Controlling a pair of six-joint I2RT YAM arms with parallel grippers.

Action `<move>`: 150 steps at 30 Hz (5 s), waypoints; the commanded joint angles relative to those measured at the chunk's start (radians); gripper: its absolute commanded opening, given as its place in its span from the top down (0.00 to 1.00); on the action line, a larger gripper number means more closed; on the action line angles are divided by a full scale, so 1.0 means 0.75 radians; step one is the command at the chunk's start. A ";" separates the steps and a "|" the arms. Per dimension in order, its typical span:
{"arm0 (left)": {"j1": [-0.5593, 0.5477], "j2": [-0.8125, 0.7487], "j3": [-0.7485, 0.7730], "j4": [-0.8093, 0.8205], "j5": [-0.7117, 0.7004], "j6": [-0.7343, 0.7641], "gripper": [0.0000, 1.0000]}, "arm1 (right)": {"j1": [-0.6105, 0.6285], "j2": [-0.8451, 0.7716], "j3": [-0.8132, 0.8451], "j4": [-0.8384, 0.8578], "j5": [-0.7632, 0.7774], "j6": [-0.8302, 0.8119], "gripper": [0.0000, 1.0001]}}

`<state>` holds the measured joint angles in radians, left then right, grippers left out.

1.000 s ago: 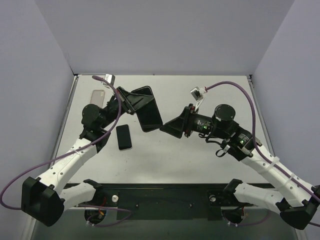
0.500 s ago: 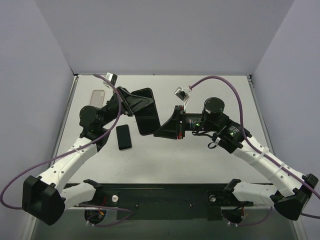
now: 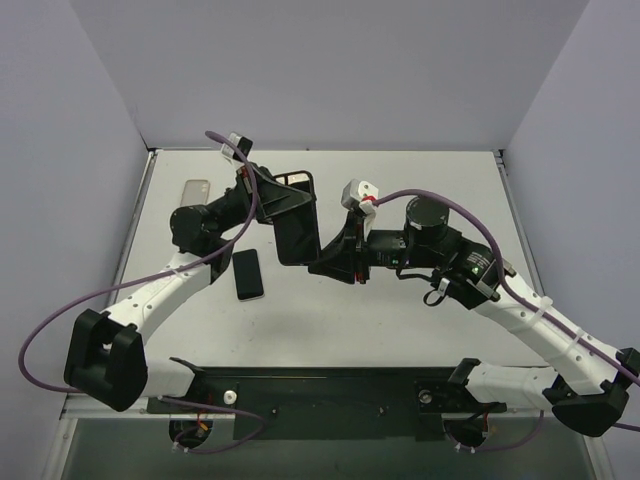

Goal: Take the phone out of the phone case
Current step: Remove the phone case from the phone.

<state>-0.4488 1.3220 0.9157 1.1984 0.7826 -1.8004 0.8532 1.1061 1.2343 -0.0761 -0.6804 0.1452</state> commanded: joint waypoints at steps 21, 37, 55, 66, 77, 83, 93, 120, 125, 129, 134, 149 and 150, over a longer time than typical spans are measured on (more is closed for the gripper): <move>-0.263 -0.051 0.223 0.542 -0.045 -0.504 1.00 | -0.082 0.147 0.027 0.034 1.201 0.025 1.00; 0.058 -0.304 -0.057 -0.483 -0.250 0.527 1.00 | -0.078 -0.339 -0.490 0.089 0.525 0.790 0.44; 0.063 -0.296 -0.117 -0.495 -0.319 0.556 1.00 | -0.088 -0.252 -0.482 0.778 0.345 1.338 0.62; 0.060 -0.266 -0.123 -0.408 -0.324 0.470 1.00 | -0.088 -0.199 -0.515 0.858 0.351 1.383 0.69; 0.058 -0.257 -0.098 -0.375 -0.328 0.427 1.00 | -0.086 -0.129 -0.551 0.903 0.349 1.394 0.69; 0.048 -0.255 -0.098 -0.375 -0.319 0.421 1.00 | -0.074 -0.080 -0.541 0.952 0.328 1.412 0.69; 0.020 -0.129 -0.006 -0.281 -0.199 0.316 1.00 | -0.066 0.075 -0.370 0.748 0.202 1.230 0.70; 0.034 -0.560 -0.354 -0.542 -0.385 0.762 0.36 | -0.250 -0.051 -0.506 1.322 0.273 1.831 1.00; 0.022 -0.478 -0.311 -0.471 -0.358 0.715 0.32 | -0.248 -0.057 -0.508 1.351 0.267 1.831 1.00; -0.021 -0.407 -0.256 -0.434 -0.330 0.703 0.28 | -0.248 -0.059 -0.504 1.347 0.261 1.817 1.00; -0.089 -0.384 -0.256 -0.401 -0.354 0.709 0.34 | -0.250 -0.074 -0.513 1.333 0.263 1.805 1.00; -0.101 -0.315 -0.106 -0.769 -0.415 0.832 0.50 | -0.205 -0.096 -0.513 1.347 0.265 1.809 1.00; -0.101 -0.311 -0.088 -0.792 -0.422 0.856 0.55 | -0.205 -0.098 -0.515 1.341 0.267 1.801 1.00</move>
<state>-0.5186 1.0695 0.7540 0.7383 0.5194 -1.2423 0.6720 1.0882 0.8326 0.7700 -0.4568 1.5112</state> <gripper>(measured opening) 0.510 0.059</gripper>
